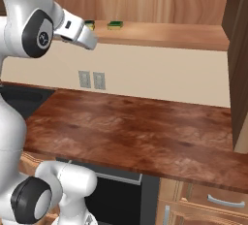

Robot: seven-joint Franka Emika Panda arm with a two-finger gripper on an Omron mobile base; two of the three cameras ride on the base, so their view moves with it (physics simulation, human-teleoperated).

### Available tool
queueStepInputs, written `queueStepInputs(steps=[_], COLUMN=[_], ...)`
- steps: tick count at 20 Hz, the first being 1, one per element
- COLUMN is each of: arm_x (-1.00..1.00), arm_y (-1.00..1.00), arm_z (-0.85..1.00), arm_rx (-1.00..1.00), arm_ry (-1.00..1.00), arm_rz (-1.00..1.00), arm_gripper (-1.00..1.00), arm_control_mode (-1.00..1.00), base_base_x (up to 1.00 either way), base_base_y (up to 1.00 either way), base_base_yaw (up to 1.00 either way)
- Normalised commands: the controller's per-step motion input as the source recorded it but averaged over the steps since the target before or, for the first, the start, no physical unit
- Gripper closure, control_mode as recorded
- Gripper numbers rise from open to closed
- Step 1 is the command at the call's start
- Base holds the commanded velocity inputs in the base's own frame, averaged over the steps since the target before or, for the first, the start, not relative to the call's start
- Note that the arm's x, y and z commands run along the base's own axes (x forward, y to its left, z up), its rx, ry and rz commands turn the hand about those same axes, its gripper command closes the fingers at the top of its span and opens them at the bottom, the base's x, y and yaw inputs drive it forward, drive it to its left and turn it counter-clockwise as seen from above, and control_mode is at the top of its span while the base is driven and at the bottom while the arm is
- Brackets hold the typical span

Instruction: Pick up the sponge and sponge from the sink, and place them back in the cabinet, and close the cabinet doors.

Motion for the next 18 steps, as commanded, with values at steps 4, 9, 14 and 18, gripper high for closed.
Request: queueStepInputs(steps=[4,9,14,18], arm_x=[-0.35,-0.21,-0.06,0.0], arm_y=[0.19,0.18,0.08,0.0], arm_z=[-0.04,-0.06,-0.01,0.0], arm_rx=[0.0,0.0,0.0,-0.01], arm_ry=[0.0,0.0,0.0,0.0], arm_rz=[0.05,0.1,0.09,0.0], arm_gripper=[-1.0,-1.0,-1.0,-1.0], arm_control_mode=[-1.0,-1.0,-1.0,-1.0], base_base_x=[0.0,0.0,0.0,0.0], base_base_y=[0.0,0.0,0.0,0.0], base_base_yaw=[0.0,0.0,0.0,0.0])
